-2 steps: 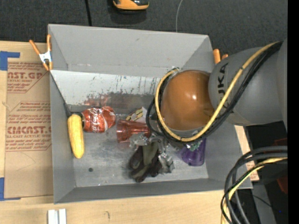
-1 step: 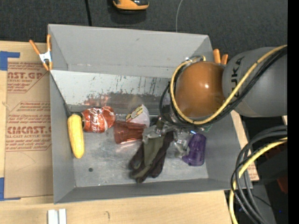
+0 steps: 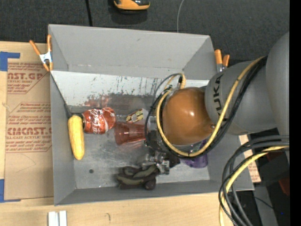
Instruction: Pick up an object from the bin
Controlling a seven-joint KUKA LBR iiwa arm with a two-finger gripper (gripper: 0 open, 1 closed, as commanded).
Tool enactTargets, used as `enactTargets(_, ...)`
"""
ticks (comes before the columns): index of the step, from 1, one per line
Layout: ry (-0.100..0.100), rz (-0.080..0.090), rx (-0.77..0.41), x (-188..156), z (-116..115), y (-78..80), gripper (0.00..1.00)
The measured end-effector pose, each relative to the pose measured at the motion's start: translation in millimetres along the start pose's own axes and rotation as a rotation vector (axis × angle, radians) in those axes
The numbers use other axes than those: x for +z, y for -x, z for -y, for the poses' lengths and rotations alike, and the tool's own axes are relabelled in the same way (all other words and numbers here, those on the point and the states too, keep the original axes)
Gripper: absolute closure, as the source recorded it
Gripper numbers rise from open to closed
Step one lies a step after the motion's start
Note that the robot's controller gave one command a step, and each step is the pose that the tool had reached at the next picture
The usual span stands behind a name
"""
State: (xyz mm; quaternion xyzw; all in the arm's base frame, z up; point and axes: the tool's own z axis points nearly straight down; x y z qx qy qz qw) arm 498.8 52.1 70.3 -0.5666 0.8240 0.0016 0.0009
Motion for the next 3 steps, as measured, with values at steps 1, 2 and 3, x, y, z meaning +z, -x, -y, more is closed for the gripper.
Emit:
enactTargets(1, 0.000, 0.000, 0.000, -0.2, 0.1, 0.0, 1.00)
enactTargets(2, 0.002, -0.001, 0.000, -3.8, -0.8, -0.3, 1.00)
enactTargets(3, 0.003, -0.002, 0.001, -18.6, -1.2, -0.6, 1.00)
